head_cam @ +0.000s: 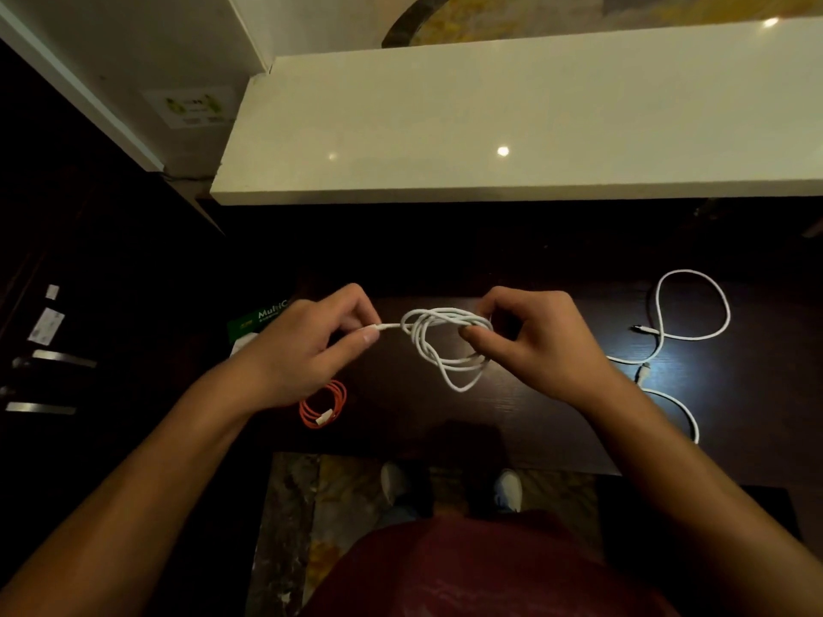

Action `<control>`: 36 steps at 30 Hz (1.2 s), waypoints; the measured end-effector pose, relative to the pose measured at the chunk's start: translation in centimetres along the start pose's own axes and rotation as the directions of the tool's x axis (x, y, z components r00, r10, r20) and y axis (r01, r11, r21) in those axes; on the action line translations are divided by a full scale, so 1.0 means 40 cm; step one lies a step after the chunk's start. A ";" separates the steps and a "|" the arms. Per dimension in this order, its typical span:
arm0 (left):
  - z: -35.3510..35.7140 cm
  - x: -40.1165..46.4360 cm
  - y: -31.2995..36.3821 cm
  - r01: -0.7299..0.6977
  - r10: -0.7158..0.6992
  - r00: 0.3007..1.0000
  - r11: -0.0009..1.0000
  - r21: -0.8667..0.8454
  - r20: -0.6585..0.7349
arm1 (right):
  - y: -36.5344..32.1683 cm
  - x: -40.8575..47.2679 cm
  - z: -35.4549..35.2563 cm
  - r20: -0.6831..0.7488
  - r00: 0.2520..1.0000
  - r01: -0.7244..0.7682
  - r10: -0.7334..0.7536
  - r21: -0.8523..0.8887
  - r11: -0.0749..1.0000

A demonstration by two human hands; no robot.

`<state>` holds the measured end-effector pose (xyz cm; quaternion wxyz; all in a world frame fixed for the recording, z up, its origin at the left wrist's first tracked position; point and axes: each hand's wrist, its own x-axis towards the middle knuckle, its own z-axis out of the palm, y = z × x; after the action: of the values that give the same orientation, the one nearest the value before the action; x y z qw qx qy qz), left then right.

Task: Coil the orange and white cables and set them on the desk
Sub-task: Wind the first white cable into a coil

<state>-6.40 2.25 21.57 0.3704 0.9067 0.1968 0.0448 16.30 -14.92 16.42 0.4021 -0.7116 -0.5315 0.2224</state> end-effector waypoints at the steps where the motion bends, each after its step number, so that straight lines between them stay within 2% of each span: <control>1: -0.004 -0.001 -0.007 -0.010 0.010 1.000 0.999 0.038 -0.010 | 0.001 0.001 0.003 -0.001 1.000 0.000 0.000 -0.013 1.000; 2: -0.003 -0.002 -0.011 -0.004 0.004 1.000 0.999 0.044 -0.011 | 0.002 0.001 0.009 -0.011 1.000 -0.001 0.001 -0.022 1.000; 3: 0.004 -0.004 -0.014 0.027 -0.026 1.000 0.999 -0.027 0.005 | 0.004 0.001 0.015 -0.030 1.000 -0.004 0.003 -0.032 0.999; 4: 0.017 -0.005 -0.010 0.076 -0.068 0.997 0.979 -0.189 0.048 | 0.006 0.000 0.020 -0.058 0.998 -0.008 0.005 -0.045 0.999; 6: 0.050 -0.008 0.004 0.157 -0.120 0.987 0.822 -0.547 0.104 | 0.008 -0.001 0.032 -0.129 0.992 -0.011 0.001 -0.072 0.997; 9: 0.101 -0.007 0.025 0.151 -0.164 0.984 0.548 -0.823 0.071 | 0.005 -0.002 0.046 -0.215 0.977 -0.015 -0.009 -0.111 0.994; 11: 0.114 -0.003 0.037 0.122 -0.171 0.984 0.479 -0.869 0.044 | 0.002 0.000 0.050 -0.246 0.969 -0.009 -0.022 -0.126 0.992; 15: 0.135 -0.004 0.038 0.120 -0.151 0.987 0.505 -0.855 0.049 | -0.006 0.001 0.054 -0.268 0.963 -0.004 -0.042 -0.168 0.986; 18: 0.159 -0.003 0.055 0.088 -0.135 0.990 0.438 -0.895 0.031 | -0.019 -0.005 0.065 -0.285 0.955 0.007 -0.083 -0.259 0.966; 21: 0.184 0.005 0.076 0.060 -0.235 0.971 0.407 -0.912 -0.041 | -0.027 -0.013 0.082 -0.316 0.940 0.007 -0.127 -0.356 0.935; 24: 0.206 0.015 0.087 0.043 -0.341 0.929 0.482 -0.875 -0.142 | -0.033 -0.020 0.093 -0.325 0.939 -0.011 -0.110 -0.348 0.937; 27: 0.208 0.020 0.085 0.075 -0.353 0.907 0.671 -0.738 -0.229 | -0.030 -0.026 0.088 -0.332 0.938 0.000 -0.101 -0.292 0.956; 29: 0.206 0.017 0.071 0.085 -0.322 0.909 0.765 -0.638 -0.264 | -0.032 -0.029 0.083 -0.314 0.941 0.037 -0.124 -0.268 0.963; 32: 0.215 0.010 0.057 0.105 -0.288 0.918 0.839 -0.534 -0.272 | -0.048 -0.035 0.089 -0.277 0.944 0.105 -0.181 -0.270 0.957; 36: 0.230 0.016 0.043 0.082 -0.151 0.896 0.980 -0.179 -0.419 | -0.048 -0.042 0.109 -0.253 0.949 0.138 -0.186 -0.195 0.971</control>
<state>-3.18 -4.66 16.08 0.3899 0.8290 0.3236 0.2366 11.38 -14.79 15.25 0.4235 -0.7216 -0.5461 0.0419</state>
